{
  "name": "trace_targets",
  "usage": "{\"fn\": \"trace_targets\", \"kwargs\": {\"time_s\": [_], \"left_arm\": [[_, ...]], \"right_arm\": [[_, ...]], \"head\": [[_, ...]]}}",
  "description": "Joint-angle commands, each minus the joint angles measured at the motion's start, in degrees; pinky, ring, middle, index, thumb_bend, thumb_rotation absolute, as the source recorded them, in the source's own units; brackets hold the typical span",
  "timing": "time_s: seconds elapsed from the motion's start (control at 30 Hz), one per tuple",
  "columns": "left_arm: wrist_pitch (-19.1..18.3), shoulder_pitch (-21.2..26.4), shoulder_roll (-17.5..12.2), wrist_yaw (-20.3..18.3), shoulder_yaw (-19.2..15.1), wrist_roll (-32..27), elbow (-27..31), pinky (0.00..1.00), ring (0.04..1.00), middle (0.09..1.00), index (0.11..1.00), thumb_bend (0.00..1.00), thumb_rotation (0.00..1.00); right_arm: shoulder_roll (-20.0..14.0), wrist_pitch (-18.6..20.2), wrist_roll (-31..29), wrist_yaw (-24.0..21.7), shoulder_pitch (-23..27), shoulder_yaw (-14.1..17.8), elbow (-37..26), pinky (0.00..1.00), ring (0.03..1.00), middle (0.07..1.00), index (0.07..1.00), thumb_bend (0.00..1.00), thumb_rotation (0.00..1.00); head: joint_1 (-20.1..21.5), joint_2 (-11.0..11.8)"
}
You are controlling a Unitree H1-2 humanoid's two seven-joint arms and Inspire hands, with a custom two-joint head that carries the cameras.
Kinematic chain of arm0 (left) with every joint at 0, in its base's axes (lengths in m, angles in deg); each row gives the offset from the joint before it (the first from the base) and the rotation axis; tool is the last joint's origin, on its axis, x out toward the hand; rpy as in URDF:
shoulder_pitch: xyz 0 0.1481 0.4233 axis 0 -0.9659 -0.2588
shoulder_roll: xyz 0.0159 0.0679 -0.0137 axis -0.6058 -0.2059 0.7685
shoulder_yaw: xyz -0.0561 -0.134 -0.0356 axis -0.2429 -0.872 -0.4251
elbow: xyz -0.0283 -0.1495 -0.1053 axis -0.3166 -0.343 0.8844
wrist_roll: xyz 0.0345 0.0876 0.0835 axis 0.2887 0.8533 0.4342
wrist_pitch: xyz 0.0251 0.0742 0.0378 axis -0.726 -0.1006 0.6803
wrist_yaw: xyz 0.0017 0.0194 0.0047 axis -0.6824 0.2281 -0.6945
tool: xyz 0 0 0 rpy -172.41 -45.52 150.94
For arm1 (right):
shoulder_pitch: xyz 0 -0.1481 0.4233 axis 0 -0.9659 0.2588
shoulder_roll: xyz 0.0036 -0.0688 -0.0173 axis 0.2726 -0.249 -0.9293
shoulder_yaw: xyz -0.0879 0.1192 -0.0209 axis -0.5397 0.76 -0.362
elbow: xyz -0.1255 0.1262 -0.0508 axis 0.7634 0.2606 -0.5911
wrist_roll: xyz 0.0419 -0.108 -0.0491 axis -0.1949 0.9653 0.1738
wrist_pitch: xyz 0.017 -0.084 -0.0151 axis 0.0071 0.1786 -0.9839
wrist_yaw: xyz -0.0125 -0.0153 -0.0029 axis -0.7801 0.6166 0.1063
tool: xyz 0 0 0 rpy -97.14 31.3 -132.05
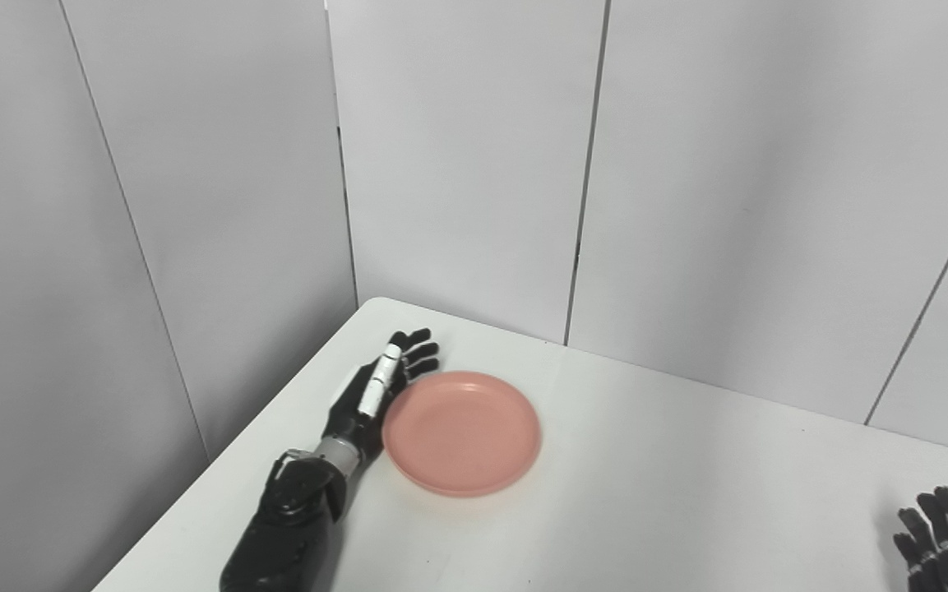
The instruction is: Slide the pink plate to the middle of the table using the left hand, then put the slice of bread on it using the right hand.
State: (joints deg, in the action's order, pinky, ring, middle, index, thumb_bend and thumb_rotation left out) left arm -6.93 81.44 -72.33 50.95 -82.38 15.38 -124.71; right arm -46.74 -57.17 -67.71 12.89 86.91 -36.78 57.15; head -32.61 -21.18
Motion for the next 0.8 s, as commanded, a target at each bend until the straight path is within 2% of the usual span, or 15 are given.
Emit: {"fn": "trace_targets", "kwargs": {"time_s": [0.0,0.13,0.43,0.6,0.77], "left_arm": [[0.51,1.55,0.24,0.61,0.1,-0.03,2.55,0.78,0.845,0.845,0.827,0.7,0.9],[0.32,1.25,2.18,1.2,0.53,0.01,4.12,0.79,0.848,0.85,0.832,0.69,0.92],[0.28,1.06,5.99,2.64,1.94,0.52,5.41,0.84,0.875,0.877,0.846,0.72,0.91],[-0.13,0.7,7.47,3.25,2.89,1.14,6.32,0.85,0.885,0.889,0.858,0.74,0.92],[-0.98,-0.17,8.53,3.26,3.85,1.52,7.7,0.85,0.893,0.9,0.87,0.71,0.96]], "right_arm": [[-0.22,-0.5,-0.33,-0.03,1.08,0.09,-2.47,1.0,0.978,0.981,0.969,0.47,0.91],[-0.06,-0.09,-0.43,0.11,0.97,0.04,-3.01,1.0,0.987,0.987,0.969,0.49,0.9],[0.17,0.33,-0.12,0.91,0.86,-0.01,-3.78,1.0,0.995,0.996,0.982,0.5,0.88],[-0.01,0.27,-0.25,0.86,0.85,-0.26,-4.03,1.0,1.0,0.998,0.984,0.5,0.89],[0.22,0.48,-0.16,1.04,0.68,-0.44,-4.77,1.0,1.0,1.0,0.994,0.53,0.89]], "head": [[0.41,-0.18],[0.85,-0.43],[1.72,-0.88],[2.53,-1.27],[4.05,-1.95]]}}
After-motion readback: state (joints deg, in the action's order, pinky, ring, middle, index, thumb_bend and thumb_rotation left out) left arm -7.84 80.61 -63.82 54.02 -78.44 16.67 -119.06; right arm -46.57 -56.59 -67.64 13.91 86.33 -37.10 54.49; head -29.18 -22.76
